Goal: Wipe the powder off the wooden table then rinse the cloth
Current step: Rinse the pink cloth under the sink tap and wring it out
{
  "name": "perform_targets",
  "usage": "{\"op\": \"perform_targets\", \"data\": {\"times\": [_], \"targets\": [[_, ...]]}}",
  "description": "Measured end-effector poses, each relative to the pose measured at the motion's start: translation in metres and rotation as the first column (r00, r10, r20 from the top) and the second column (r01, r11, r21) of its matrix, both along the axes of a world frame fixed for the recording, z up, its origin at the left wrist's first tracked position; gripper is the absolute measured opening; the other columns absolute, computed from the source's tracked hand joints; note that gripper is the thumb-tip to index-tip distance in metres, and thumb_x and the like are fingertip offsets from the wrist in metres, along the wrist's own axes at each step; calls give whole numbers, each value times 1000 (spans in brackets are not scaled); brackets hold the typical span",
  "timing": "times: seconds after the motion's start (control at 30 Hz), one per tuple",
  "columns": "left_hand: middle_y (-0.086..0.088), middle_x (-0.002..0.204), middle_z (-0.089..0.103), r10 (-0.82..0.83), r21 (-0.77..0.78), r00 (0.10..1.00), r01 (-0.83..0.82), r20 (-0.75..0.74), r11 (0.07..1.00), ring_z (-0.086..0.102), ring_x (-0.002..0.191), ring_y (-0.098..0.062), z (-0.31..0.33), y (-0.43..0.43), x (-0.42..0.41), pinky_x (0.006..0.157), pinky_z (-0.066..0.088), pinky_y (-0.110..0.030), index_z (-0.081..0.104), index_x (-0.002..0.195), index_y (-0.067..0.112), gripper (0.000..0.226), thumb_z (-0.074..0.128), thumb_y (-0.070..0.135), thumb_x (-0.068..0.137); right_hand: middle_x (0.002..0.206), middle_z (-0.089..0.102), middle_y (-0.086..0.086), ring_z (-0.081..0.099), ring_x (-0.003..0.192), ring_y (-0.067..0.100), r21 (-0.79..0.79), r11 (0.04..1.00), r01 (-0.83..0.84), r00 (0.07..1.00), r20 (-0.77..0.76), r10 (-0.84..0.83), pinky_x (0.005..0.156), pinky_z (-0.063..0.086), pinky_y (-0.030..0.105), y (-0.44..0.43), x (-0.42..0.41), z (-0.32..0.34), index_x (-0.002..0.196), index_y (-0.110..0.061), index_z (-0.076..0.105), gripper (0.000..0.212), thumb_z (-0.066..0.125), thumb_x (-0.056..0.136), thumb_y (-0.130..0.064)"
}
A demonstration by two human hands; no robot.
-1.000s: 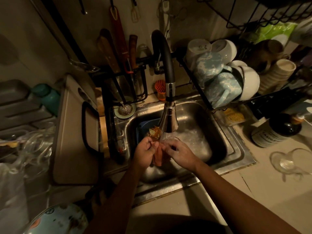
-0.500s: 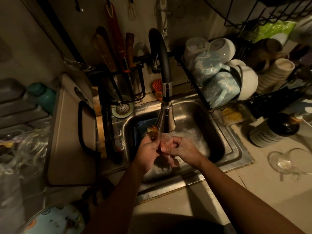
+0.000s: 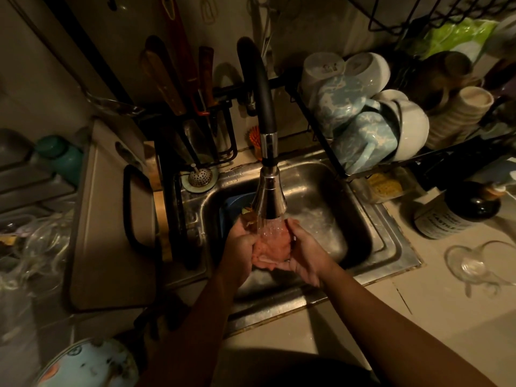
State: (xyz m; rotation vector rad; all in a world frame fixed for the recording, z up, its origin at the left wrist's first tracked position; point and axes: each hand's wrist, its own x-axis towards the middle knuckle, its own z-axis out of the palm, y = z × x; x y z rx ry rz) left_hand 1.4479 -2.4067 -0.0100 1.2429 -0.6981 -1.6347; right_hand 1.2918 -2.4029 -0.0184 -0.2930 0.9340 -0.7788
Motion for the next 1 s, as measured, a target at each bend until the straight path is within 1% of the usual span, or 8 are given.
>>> {"op": "perform_targets", "data": {"times": [0.07, 0.2, 0.33, 0.5, 0.63, 0.73, 0.87, 1.0], "targets": [[-9, 96, 75, -40, -28, 984, 46, 176, 999, 72, 80, -27, -1, 1, 3, 69, 57, -40, 64, 106, 22, 29, 56, 4, 86, 123, 71, 16, 71, 107, 34, -46, 999, -16, 998, -68, 12, 70, 62, 45, -4, 3, -1, 133, -16, 55, 33, 40, 108, -31], [-14, 109, 72, -169, -2, 924, 181, 344, 984, 71, 97, -35, -8, 6, 10, 81, 59, -52, 64, 115, 17, 22, 64, 13, 94, 121, 67, 27, 65, 112, 47, -110, 994, -26, 992, -124, 13, 91, 58, 56, -8, 3, -8, 126, -2, 59, 27, 47, 102, 0], [-2, 95, 77, -247, 1, 905, 264, 347, 965, 74, 87, -19, -5, 13, 6, 70, 58, -27, 65, 103, 19, 32, 77, -1, 81, 113, 65, 34, 73, 72, 28, -89, 996, 5, 988, -153, -19, 51, 59, 31, -9, 8, 4, 120, 13, 58, 26, 43, 99, 10], [11, 95, 70, -248, -37, 857, 296, 452, 954, 69, 84, 6, -4, 16, -5, 73, 52, -11, 63, 107, 16, 41, 76, -9, 78, 114, 69, 30, 74, 86, 31, -68, 997, 45, 978, -199, -57, 64, 62, 35, -9, 5, 5, 118, 13, 60, 26, 43, 100, 4], [-3, 76, 72, -144, -63, 744, 242, 652, 968, 69, 68, -9, -16, 15, 3, 64, 56, -28, 69, 85, 10, 10, 73, 0, 83, 118, 71, 22, 70, 104, 36, -9, 996, -89, 986, -140, 87, 94, 56, 53, -8, -7, 3, 118, -8, 66, 42, 43, 105, -42], [6, 63, 66, -112, -60, 720, 209, 684, 976, 61, 55, 1, -18, 10, 5, 58, 49, -19, 71, 77, 10, 14, 68, 2, 88, 117, 73, 16, 71, 108, 34, 31, 989, -147, 975, -167, 150, 98, 53, 57, -10, -11, -1, 125, -15, 64, 53, 41, 103, -57], [-2, 84, 74, -45, -90, 718, 148, 694, 985, 72, 86, -17, -18, 0, 4, 78, 57, -25, 74, 96, 2, 12, 64, -1, 90, 111, 72, 20, 73, 101, 34, -25, 989, -144, 971, -196, 137, 88, 60, 51, -10, -6, -5, 120, -7, 63, 24, 45, 106, -14], [-12, 99, 74, -11, -88, 743, 94, 669, 992, 70, 97, -27, -19, -4, 1, 90, 56, -39, 72, 104, -1, 21, 57, -8, 90, 120, 70, 23, 71, 104, 36, -132, 976, -171, 954, -270, 131, 91, 59, 49, -10, -3, -12, 123, -7, 62, 30, 55, 97, 5]]}}
